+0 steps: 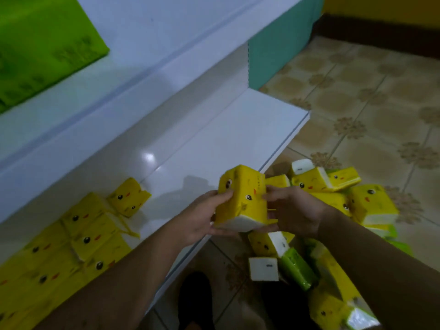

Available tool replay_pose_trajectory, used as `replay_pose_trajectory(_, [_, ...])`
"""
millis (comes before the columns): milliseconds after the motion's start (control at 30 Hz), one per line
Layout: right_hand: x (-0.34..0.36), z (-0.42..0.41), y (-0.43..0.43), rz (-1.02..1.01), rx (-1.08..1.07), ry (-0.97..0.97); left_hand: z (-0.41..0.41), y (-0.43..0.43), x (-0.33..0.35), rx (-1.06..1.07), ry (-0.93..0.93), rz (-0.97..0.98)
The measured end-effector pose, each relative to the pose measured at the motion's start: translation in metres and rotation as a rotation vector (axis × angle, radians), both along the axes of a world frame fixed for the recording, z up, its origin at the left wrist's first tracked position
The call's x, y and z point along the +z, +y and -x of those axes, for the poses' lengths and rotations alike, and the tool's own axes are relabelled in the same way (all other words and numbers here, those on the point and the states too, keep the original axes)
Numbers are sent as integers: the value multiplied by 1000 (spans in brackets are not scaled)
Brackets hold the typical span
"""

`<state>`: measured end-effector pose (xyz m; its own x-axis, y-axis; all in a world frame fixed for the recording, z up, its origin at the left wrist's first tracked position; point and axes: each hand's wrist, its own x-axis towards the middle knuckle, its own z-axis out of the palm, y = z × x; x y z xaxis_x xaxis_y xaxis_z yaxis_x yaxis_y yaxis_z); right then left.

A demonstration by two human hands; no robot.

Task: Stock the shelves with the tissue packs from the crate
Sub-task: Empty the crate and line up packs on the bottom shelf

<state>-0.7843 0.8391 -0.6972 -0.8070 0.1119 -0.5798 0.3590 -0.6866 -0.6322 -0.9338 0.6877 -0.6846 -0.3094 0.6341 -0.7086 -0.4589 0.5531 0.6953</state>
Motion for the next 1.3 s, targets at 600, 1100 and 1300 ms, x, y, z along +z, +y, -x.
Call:
replay_pose_trajectory(600, [-23,70,-13,-946,461,-385,32,-39,-20,-936,1414,-49])
replay_pose_trajectory(1100, [-54,109,-30,-576,206,-296,122,-82,-113,-712,1608,477])
replay_pose_trajectory(1300, [-68,112,-34,-763,289,-341,134,-82,-149,-891,1436,852])
